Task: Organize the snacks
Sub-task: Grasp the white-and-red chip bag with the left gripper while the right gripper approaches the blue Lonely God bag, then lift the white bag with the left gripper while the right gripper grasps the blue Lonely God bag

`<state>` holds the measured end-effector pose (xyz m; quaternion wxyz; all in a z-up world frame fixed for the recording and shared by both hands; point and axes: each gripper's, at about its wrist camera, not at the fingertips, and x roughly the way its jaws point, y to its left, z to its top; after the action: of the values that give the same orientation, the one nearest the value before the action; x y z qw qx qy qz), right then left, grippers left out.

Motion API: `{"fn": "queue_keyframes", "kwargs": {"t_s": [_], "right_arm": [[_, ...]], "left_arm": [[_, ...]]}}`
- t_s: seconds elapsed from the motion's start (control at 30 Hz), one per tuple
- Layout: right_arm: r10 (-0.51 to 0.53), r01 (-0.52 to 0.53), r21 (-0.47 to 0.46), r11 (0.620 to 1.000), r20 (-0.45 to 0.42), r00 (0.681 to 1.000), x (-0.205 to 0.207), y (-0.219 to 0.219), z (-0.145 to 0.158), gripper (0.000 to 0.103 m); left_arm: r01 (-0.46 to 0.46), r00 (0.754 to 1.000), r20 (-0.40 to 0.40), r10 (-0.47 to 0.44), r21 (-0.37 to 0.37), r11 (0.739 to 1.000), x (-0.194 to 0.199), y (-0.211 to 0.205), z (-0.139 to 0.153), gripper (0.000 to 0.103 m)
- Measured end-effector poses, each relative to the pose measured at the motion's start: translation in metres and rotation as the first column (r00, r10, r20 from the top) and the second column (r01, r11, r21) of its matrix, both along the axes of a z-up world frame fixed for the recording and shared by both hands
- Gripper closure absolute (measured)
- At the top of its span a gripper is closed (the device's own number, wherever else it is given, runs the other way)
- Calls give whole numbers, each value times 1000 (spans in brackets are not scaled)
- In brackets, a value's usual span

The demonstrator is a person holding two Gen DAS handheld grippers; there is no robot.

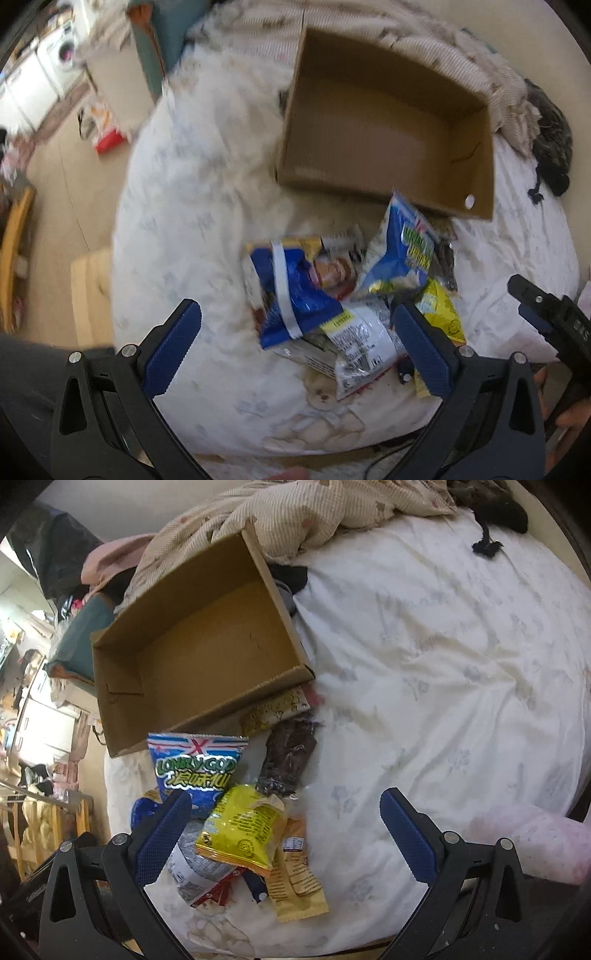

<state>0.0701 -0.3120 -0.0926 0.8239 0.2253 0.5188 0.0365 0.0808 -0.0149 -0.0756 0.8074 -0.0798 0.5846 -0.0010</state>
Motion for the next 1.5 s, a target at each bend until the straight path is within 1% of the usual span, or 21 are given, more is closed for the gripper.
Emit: {"fn": "queue_keyframes", "kwargs": {"t_s": [0.03, 0.07, 0.17, 0.23, 0.27, 0.37, 0.43, 0.47, 0.5, 0.53, 0.6, 0.77, 0.83, 0.9, 0.93, 1.03, 1.2, 1.3, 1.37, 1.4, 1.5], "right_arm": [[0, 0, -1, 1000, -2, 1000, -1, 0, 1, 0], [-2, 2, 2, 1000, -6, 1000, 0, 0, 2, 0], [-15, 16, 31, 999, -12, 1000, 1, -4, 2, 0], [-24, 25, 51, 998, -9, 1000, 3, -7, 2, 0], [-31, 32, 48, 998, -6, 999, 3, -7, 3, 0], [-42, 41, 36, 998, 9, 999, 4, -9, 5, 0], [-45, 44, 43, 998, 8, 999, 4, -11, 5, 0], [-46, 46, 44, 998, 5, 999, 4, -12, 4, 0], [-48, 48, 49, 998, 0, 999, 4, -12, 3, 0], [-51, 51, 55, 997, -4, 999, 4, -13, 2, 0], [-59, 60, 67, 996, -11, 998, 5, -15, 1, 0], [-70, 70, 71, 995, -7, 998, 5, -16, 1, 0], [-72, 72, 48, 996, -3, 997, 4, -15, 2, 0], [-78, 78, 43, 996, -3, 997, 3, -17, 2, 0], [-84, 84, 48, 995, -5, 996, 2, -19, 1, 0], [-104, 105, 58, 993, -19, 994, 1, -24, -2, 0], [-111, 114, 71, 991, -45, 993, -1, -27, -7, 0], [-84, 91, 118, 989, -66, 994, 0, -22, -12, 0], [-62, 72, 154, 985, -65, 996, 1, -18, -12, 0], [-42, 52, 172, 984, -61, 997, 2, -14, -12, 0], [42, -27, 210, 977, -64, 997, 6, 7, -10, 0]], "left_arm": [[-13, 999, -53, 11, -26, 1000, 0, -4, -13, 0], [-17, 997, -76, 14, -38, 999, 0, -6, -19, 1], [-32, 986, -164, 17, -88, 996, -4, -23, -47, 13], [-34, 979, -202, 13, -104, 994, -4, -34, -64, 15], [-37, 976, -218, 13, -108, 993, -4, -40, -72, 18], [-53, 972, -235, 18, -143, 988, -1, -47, -85, 20], [-64, 975, -220, 27, -164, 984, 0, -49, -85, 27], [-58, 977, -214, 17, -187, 981, 0, -51, -83, 38], [-53, 977, -212, 9, -202, 978, 0, -53, -82, 51], [-39, 977, -212, -9, -222, 974, 1, -56, -80, 54], [-28, 978, -208, -17, -212, 977, 1, -61, -74, 59], [-16, 977, -210, -35, -237, 971, 3, -69, -56, 62], [-11, 977, -208, -42, -248, 969, -4, -68, -42, 63], [12, 978, -199, -61, -237, 971, -11, -65, -26, 63], [17, 986, -159, -51, -211, 977, -16, -66, -18, 63], [52, 987, -141, -83, -210, 976, -26, -63, 4, 63], [78, 994, -54, -91, -201, 976, -33, -39, 39, 63], [77, 997, 7, -77, -210, 975, -32, -17, 62, 63], [76, 996, 53, -68, -182, 980, -25, 0, 74, 63], [69, 996, 67, -59, -158, 985, -21, 6, 75, 63], [33, 998, 63, -24, -146, 989, -7, 27, 68, 63]]}}
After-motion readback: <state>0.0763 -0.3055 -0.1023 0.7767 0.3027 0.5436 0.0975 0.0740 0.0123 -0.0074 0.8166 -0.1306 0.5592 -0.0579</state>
